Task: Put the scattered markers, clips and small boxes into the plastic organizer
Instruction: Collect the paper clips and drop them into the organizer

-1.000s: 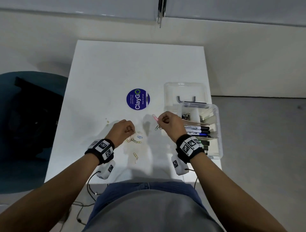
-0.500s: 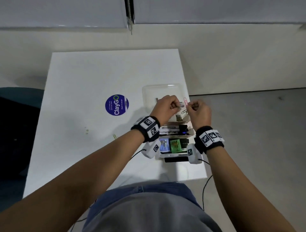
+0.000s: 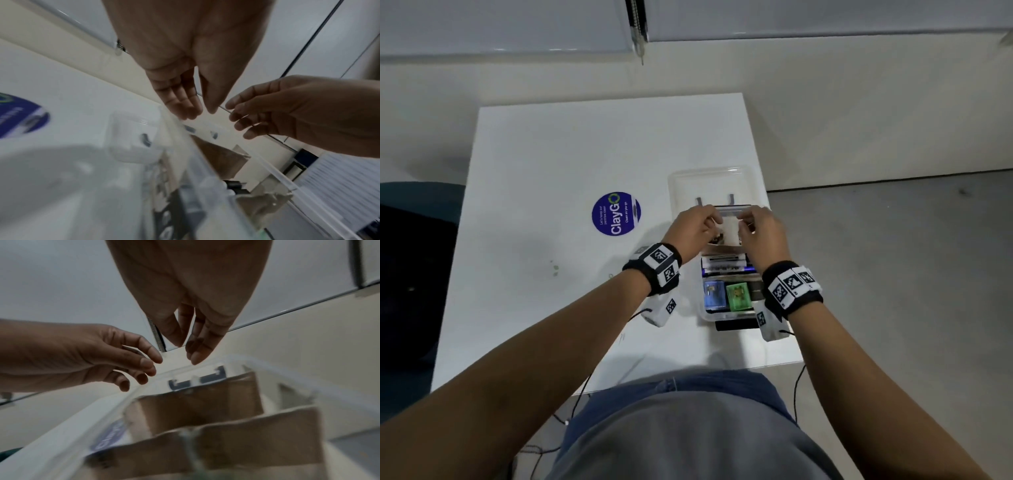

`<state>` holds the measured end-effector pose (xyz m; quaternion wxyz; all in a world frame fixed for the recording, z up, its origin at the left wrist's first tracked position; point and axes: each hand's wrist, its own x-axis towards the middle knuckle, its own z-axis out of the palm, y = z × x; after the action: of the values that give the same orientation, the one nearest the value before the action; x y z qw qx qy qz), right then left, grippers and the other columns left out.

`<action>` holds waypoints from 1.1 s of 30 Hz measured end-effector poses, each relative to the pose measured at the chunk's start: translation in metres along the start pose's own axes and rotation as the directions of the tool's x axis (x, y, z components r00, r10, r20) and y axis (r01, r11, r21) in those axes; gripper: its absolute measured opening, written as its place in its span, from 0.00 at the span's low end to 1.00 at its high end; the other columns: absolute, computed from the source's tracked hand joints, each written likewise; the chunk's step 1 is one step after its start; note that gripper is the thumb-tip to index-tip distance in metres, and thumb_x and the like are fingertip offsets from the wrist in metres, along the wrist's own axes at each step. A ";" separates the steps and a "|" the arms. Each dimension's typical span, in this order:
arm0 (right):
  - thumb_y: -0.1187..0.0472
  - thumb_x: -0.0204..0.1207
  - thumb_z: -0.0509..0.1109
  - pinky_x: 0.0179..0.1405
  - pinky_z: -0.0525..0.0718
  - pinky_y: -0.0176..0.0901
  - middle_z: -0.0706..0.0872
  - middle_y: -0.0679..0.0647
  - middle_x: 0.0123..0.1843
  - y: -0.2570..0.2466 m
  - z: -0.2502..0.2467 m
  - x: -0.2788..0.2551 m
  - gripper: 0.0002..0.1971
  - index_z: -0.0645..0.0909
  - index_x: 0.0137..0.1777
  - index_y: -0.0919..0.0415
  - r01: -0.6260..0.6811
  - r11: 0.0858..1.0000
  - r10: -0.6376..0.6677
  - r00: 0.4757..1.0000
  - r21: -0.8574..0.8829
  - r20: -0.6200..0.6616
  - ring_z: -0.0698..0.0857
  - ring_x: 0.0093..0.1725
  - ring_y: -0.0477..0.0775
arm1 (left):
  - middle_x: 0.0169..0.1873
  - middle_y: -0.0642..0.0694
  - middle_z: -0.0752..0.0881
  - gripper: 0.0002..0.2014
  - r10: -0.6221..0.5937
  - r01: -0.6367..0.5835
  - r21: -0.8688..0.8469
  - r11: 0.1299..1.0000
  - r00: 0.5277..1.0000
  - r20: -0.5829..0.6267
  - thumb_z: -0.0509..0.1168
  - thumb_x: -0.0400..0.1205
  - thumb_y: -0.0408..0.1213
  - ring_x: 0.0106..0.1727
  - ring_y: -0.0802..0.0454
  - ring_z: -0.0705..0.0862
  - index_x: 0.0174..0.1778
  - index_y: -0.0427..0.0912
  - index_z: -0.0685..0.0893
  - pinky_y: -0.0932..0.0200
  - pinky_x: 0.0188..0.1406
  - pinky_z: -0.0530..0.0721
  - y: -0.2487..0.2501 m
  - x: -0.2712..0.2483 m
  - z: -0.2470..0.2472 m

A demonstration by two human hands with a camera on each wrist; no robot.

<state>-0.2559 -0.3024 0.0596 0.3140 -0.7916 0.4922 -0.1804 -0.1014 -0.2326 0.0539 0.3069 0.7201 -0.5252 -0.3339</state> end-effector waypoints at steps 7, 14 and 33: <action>0.67 0.77 0.65 0.50 0.83 0.48 0.85 0.59 0.51 -0.067 0.075 -0.033 0.09 0.83 0.54 0.62 0.176 0.983 -0.183 0.931 0.051 0.316 0.85 0.47 0.57 | 0.37 0.48 0.86 0.03 -0.333 0.342 0.094 0.935 0.938 -0.101 0.68 0.79 0.39 0.41 0.48 0.85 0.42 0.45 0.81 0.53 0.44 0.82 -0.101 -0.085 -0.053; 0.63 0.79 0.64 0.53 0.81 0.50 0.81 0.59 0.57 -0.086 0.159 -0.069 0.10 0.79 0.59 0.61 0.189 0.973 -0.067 0.779 -0.132 0.623 0.82 0.56 0.62 | 0.41 0.50 0.84 0.14 -0.515 0.389 0.444 0.807 0.831 0.209 0.70 0.78 0.52 0.44 0.47 0.82 0.37 0.48 0.76 0.56 0.38 0.73 -0.166 -0.171 -0.038; 0.70 0.78 0.65 0.52 0.84 0.57 0.77 0.62 0.61 -0.082 0.235 -0.073 0.11 0.77 0.60 0.66 0.413 0.858 -0.085 0.702 -0.307 0.707 0.77 0.61 0.62 | 0.49 0.39 0.82 0.09 -0.471 0.464 0.257 0.848 0.881 -0.039 0.63 0.80 0.29 0.48 0.39 0.81 0.56 0.38 0.76 0.53 0.41 0.76 -0.203 -0.192 -0.042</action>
<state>-0.0943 -0.1363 -0.0569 0.2527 -0.9126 0.2577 0.1922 0.0013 0.0085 -0.0518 0.1130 0.8556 -0.3772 -0.3361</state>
